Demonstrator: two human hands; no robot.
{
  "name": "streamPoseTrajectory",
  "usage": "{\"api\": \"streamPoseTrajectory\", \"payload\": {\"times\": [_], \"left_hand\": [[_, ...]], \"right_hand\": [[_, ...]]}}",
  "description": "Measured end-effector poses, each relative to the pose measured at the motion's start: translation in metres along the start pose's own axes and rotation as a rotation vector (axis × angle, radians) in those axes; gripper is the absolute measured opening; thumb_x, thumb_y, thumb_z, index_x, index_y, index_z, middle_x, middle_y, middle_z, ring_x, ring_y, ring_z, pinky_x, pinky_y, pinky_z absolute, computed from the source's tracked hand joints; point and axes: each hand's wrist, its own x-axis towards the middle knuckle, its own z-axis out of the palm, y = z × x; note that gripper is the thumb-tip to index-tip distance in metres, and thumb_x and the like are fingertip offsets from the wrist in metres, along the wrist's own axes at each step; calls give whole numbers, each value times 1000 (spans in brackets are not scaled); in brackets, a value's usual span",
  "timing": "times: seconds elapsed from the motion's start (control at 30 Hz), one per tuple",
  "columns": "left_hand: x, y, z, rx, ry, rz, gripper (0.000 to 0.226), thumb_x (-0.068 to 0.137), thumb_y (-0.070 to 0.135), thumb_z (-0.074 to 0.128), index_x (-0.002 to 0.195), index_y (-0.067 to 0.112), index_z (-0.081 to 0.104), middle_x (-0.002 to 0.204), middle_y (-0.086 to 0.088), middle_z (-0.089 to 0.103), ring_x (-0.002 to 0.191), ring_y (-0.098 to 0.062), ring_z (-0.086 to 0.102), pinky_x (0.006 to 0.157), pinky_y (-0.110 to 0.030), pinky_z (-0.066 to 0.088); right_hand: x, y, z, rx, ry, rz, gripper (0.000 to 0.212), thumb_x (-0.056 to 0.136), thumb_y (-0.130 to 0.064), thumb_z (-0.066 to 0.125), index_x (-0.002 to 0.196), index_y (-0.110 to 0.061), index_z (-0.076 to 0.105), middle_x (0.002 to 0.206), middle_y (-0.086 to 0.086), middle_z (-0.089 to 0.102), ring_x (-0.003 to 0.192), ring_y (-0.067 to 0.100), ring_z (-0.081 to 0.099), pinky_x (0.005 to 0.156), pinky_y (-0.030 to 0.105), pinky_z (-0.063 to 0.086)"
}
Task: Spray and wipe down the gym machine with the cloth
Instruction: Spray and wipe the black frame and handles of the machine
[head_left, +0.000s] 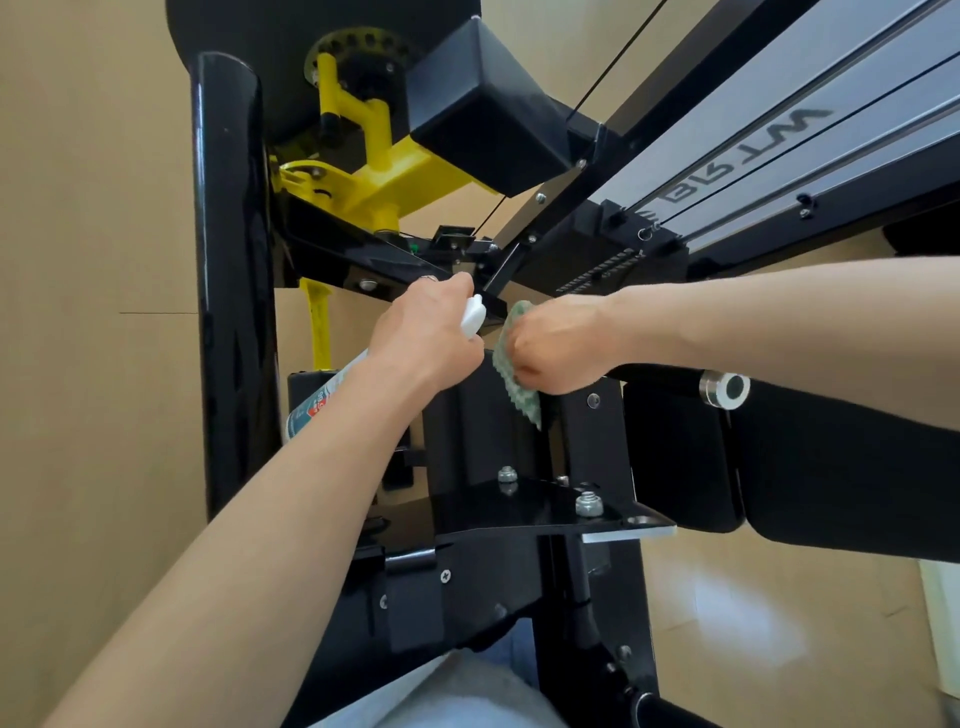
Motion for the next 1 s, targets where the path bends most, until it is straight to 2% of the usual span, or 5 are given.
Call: {"api": "streamPoseTrajectory", "payload": {"times": [0.13, 0.23, 0.43, 0.67, 1.0], "left_hand": [[3, 1, -1, -10, -2, 2, 25, 92, 20, 64, 113, 16, 50, 105, -8, 50, 94, -33, 53, 72, -38, 41], [5, 3, -1, -14, 1, 4, 27, 93, 19, 65, 117, 16, 52, 107, -7, 49, 96, -31, 52, 72, -38, 40], [7, 4, -2, -12, 29, -4, 32, 94, 20, 66, 123, 15, 53, 107, -6, 47, 95, -25, 48, 73, -36, 38], [10, 4, -2, -12, 24, -3, 26, 94, 19, 65, 114, 19, 49, 108, -8, 51, 94, -27, 51, 72, -37, 40], [10, 5, -1, 7, 12, 7, 33, 94, 21, 66, 124, 16, 52, 109, -8, 50, 94, -28, 52, 72, -36, 40]], "right_hand": [[3, -29, 7, 214, -321, 34, 36, 104, -37, 42, 84, -15, 61, 87, 4, 62, 79, 24, 57, 71, 34, 48], [17, -28, 6, 332, -323, 20, 24, 100, -26, 50, 104, -15, 71, 98, 7, 69, 83, 23, 59, 71, 31, 49], [46, -25, 33, -297, -330, -153, 42, 104, -37, 37, 143, -35, 52, 143, -10, 54, 136, 21, 43, 118, 41, 29], [46, -22, 16, -636, -255, -16, 39, 106, -32, 37, 137, -21, 57, 136, 1, 56, 130, 25, 47, 114, 42, 31], [35, -32, 10, 87, -506, 16, 35, 107, -19, 45, 139, -13, 60, 140, 1, 59, 126, 27, 55, 89, 27, 48]]}}
